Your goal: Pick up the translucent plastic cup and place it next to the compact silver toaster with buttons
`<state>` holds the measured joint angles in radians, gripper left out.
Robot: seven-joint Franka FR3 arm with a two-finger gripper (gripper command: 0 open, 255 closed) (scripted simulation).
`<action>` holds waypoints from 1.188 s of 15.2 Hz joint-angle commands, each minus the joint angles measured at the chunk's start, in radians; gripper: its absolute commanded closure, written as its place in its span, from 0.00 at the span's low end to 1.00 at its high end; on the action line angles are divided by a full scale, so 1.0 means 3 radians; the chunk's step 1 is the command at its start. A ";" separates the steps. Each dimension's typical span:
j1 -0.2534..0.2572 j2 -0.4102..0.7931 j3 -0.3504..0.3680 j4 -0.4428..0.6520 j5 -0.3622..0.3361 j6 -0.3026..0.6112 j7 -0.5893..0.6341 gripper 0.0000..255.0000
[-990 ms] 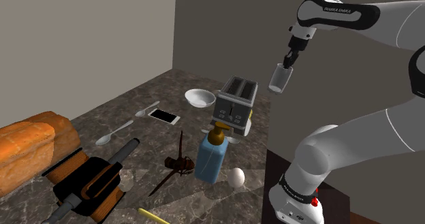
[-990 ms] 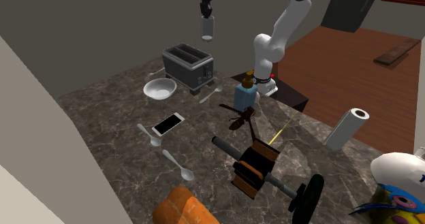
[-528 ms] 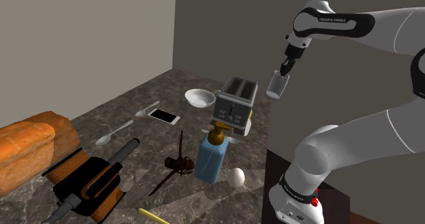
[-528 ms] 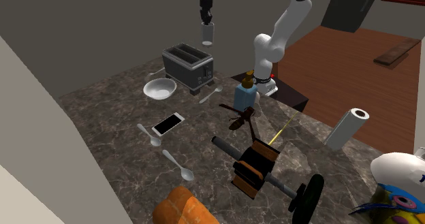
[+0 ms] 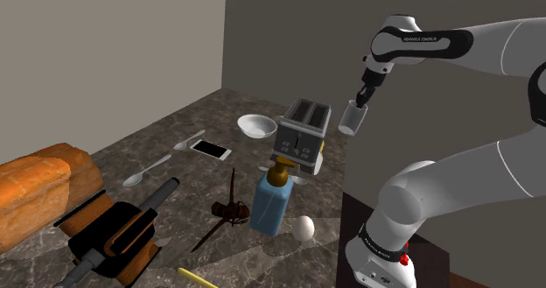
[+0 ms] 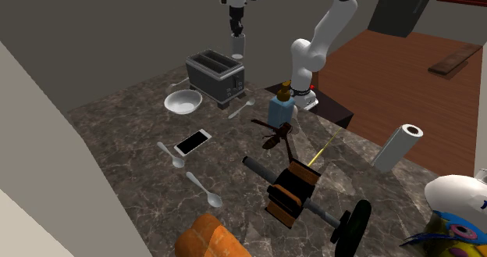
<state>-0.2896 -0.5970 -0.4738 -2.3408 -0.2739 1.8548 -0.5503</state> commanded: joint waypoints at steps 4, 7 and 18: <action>-0.0017 0.0010 -0.0048 -0.0214 -0.0038 0.0228 0.0010 1.00; -0.0023 0.0032 -0.0081 -0.0330 -0.0060 0.0367 0.0014 1.00; -0.0034 0.0191 -0.0221 -0.0710 -0.0131 0.0904 0.0018 1.00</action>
<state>-0.3001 -0.5458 -0.5359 -2.5441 -0.3114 2.1096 -0.5447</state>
